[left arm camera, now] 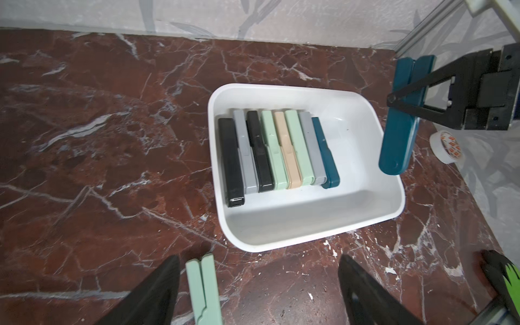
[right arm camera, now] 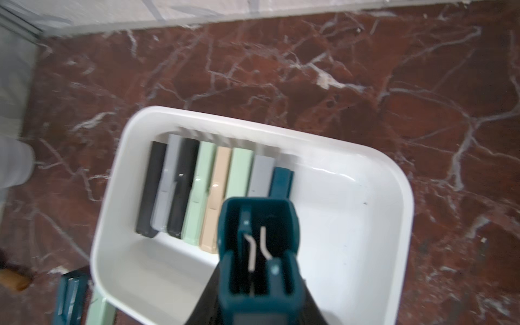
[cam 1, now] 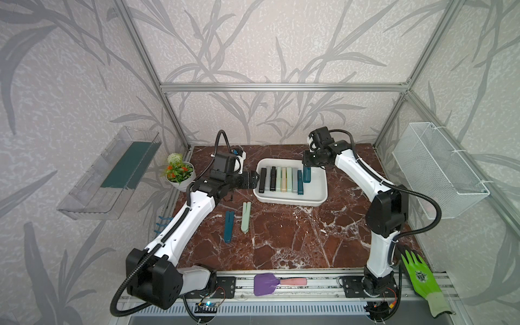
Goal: Put the pruning pliers into the storage box
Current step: Place the pruning pliers in the storage box.
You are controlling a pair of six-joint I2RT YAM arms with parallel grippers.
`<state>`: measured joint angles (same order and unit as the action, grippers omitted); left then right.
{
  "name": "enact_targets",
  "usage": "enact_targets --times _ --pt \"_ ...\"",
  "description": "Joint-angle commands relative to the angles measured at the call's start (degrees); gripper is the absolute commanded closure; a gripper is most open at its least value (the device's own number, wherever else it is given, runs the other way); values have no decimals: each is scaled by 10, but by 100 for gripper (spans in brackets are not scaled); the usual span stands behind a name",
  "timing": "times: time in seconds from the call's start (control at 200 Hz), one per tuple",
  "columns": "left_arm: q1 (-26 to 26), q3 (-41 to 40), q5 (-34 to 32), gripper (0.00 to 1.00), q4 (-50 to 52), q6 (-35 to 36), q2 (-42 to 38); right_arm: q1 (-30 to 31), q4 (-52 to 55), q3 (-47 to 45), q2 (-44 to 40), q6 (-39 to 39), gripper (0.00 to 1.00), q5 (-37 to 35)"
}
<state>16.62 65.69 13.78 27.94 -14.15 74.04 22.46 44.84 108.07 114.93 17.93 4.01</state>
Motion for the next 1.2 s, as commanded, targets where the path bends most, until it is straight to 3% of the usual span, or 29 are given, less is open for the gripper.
enact_targets --times 0.0,0.145,0.22,1.194 --pt "-7 -7 -21 13 15 1 -3 -12 81 23 48 -45 87 -6" --pt "-10 -11 -26 13 25 7 -11 -28 76 31 85 -36 85 -22" --pt "-11 -17 -30 13 26 8 -19 -38 52 23 96 -21 84 6" --pt "-19 -38 -2 17 10 12 -15 -44 20 93 223 52 78 27"
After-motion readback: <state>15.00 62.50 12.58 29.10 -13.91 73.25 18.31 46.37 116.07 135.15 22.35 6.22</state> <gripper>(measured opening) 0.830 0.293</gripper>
